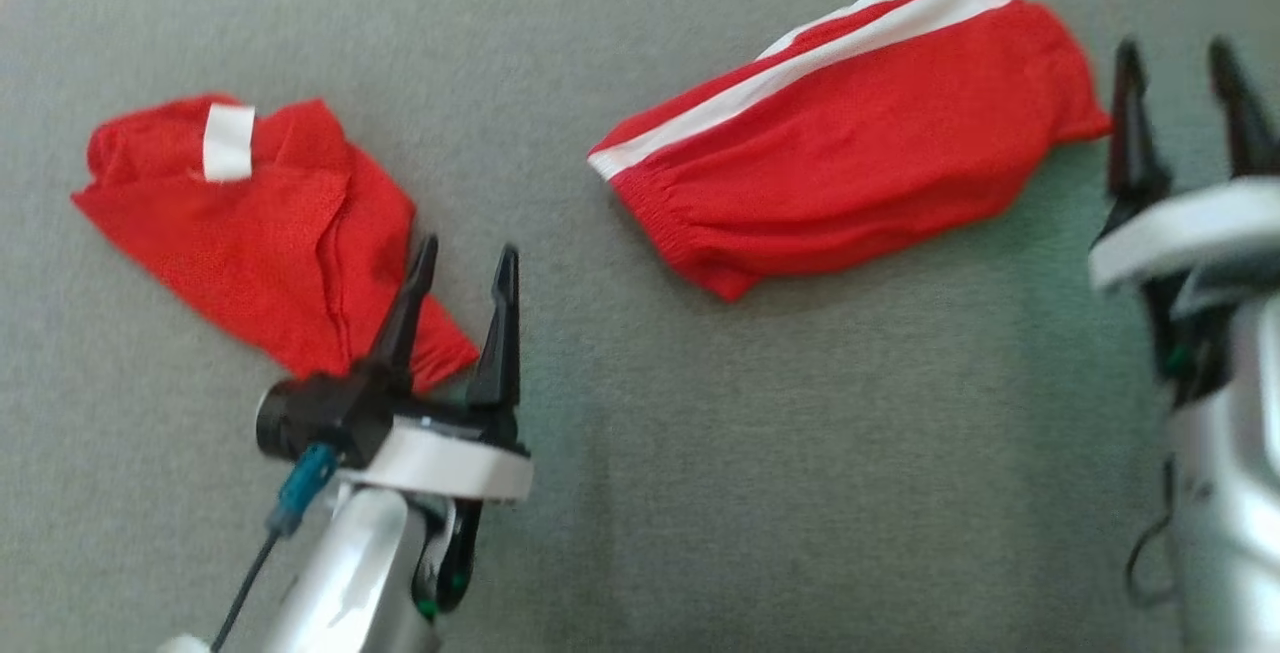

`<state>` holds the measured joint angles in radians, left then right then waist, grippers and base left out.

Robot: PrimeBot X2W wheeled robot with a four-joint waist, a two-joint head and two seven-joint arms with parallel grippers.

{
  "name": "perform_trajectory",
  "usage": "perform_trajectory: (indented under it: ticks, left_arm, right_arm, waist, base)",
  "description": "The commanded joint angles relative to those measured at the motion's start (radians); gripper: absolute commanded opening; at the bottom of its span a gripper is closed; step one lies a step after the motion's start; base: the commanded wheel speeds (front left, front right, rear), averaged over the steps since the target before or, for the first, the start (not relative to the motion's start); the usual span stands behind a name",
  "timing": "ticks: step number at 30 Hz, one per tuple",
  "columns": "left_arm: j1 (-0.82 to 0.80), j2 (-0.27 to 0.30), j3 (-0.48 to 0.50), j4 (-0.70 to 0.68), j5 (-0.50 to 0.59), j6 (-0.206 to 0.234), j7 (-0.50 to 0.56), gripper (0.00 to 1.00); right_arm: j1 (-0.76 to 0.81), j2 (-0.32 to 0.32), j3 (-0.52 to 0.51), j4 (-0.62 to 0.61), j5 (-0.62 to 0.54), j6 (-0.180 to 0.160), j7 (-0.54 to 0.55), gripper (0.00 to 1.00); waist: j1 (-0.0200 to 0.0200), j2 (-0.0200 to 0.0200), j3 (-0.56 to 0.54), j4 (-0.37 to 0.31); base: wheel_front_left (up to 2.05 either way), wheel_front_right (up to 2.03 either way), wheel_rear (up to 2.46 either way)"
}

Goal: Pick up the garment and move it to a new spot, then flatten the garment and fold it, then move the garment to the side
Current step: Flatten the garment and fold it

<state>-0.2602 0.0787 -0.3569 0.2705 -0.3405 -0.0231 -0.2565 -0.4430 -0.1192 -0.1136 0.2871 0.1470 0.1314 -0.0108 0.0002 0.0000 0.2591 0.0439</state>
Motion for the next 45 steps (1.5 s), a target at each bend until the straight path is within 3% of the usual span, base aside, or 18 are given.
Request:
perform_trajectory:
  ticks: [1, 11, 18, 26, 27, 28, 36, 45]
  left_arm:
    - [-0.045, -0.002, 0.036, -0.032, 0.012, -0.006, -0.005, 1.0]
    - [-0.104, -0.021, 0.04, -0.026, 0.029, -0.032, -0.005, 1.0]
    - [-0.142, -0.025, 0.046, -0.016, 0.058, -0.035, -0.005, 1.0]
    - [-0.162, -0.027, 0.065, -0.031, 0.059, -0.038, -0.005, 1.0]
    - [-0.163, -0.027, 0.066, -0.032, 0.059, -0.038, -0.005, 1.0]
    - [-0.163, -0.028, 0.067, -0.033, 0.06, -0.038, -0.005, 1.0]
    - [-0.16, -0.028, 0.068, -0.029, 0.06, -0.038, -0.005, 1.0]
    - [-0.135, -0.028, 0.078, -0.021, 0.065, -0.036, -0.005, 1.0]
  right_arm:
    - [-0.061, -0.017, 0.001, -0.001, -0.006, -0.001, 0.029, 1.0]
    - [-0.315, -0.097, -0.123, 0.335, -0.057, -0.001, 0.209, 1.0]
    - [-0.395, -0.167, -0.074, 0.496, -0.113, -0.001, 0.241, 1.0]
    - [-0.461, -0.198, 0.042, 0.615, -0.07, -0.001, 0.298, 1.0]
    - [-0.468, -0.199, 0.065, 0.623, -0.053, -0.001, 0.307, 0.64]
    - [-0.473, -0.201, 0.091, 0.628, -0.035, -0.001, 0.314, 0.0]
    - [-0.477, -0.251, 0.179, 0.623, 0.067, -0.001, 0.279, 0.0]
    - [-0.41, -0.334, 0.161, 0.601, 0.124, -0.001, 0.202, 0.0]
  waist:
    - [-0.0002, 0.0, 0.05, 0.039]
    - [-0.0002, 0.0, 0.147, 0.118]
    - [-0.0002, 0.0, 0.193, 0.144]
    - [-0.0002, 0.0, 0.224, 0.146]
    - [-0.0002, 0.0, 0.225, 0.144]
    - [-0.0002, 0.0, 0.225, 0.141]
    - [-0.0002, 0.0, 0.207, 0.119]
    - [-0.0002, 0.0, 0.142, 0.083]
  base:
    - [0.0, 0.0, 0.0]
    - [0.0, 0.0, 0.0]
    - [0.0, 0.0, 0.0]
    - [0.0, 0.0, 0.0]
    - [0.0, 0.0, 0.0]
    - [0.0, 0.0, 0.0]
    - [0.0, 0.0, 0.0]
    - [0.0, 0.0, 0.0]
